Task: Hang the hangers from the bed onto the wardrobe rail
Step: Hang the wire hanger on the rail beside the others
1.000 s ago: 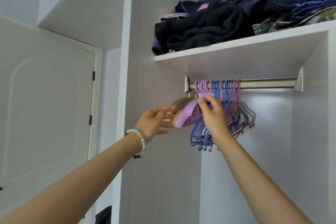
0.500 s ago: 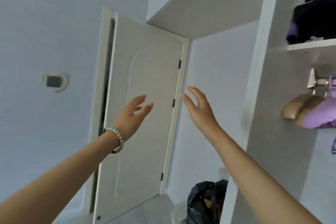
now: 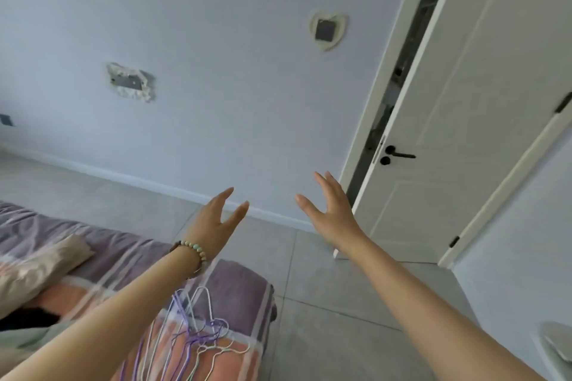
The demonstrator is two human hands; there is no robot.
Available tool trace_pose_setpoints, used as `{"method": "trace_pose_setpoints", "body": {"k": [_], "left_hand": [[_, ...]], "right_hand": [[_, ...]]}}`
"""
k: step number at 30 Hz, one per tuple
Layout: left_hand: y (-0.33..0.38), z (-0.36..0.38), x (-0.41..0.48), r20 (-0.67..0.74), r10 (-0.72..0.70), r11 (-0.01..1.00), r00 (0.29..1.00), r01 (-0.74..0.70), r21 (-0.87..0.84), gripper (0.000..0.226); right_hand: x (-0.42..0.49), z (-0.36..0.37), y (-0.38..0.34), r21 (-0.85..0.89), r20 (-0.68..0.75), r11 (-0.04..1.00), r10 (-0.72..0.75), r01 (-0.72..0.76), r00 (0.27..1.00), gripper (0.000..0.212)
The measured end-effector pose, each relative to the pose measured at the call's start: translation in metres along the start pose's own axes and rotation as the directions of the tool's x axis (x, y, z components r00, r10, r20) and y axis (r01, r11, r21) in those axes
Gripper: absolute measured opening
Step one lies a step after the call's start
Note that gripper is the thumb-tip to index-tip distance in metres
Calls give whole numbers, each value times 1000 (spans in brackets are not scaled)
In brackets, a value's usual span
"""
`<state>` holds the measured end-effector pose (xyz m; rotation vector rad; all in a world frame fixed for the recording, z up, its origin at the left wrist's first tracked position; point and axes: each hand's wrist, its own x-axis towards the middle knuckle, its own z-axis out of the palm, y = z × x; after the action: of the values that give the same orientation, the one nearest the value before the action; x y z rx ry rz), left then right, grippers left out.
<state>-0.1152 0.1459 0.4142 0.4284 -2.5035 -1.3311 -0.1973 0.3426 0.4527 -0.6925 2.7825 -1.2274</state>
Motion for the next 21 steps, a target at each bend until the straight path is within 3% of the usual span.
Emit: {"method": "trace_pose_setpoints", "body": {"k": [4, 10, 21], "left_hand": [[-118, -18, -18, 21, -199, 977, 980, 196, 82, 78], [-273, -15, -58, 19, -403, 894, 915, 389, 224, 66], [-456, 34, -136, 99, -714, 683, 693, 659, 316, 68]], "right_hand": [[1, 123, 18, -15, 160, 999, 44, -43, 986, 69], [-28, 279, 65, -44, 348, 989, 146, -139, 926, 72], [-110, 455, 158, -52, 555, 937, 314, -345, 770, 69]]}}
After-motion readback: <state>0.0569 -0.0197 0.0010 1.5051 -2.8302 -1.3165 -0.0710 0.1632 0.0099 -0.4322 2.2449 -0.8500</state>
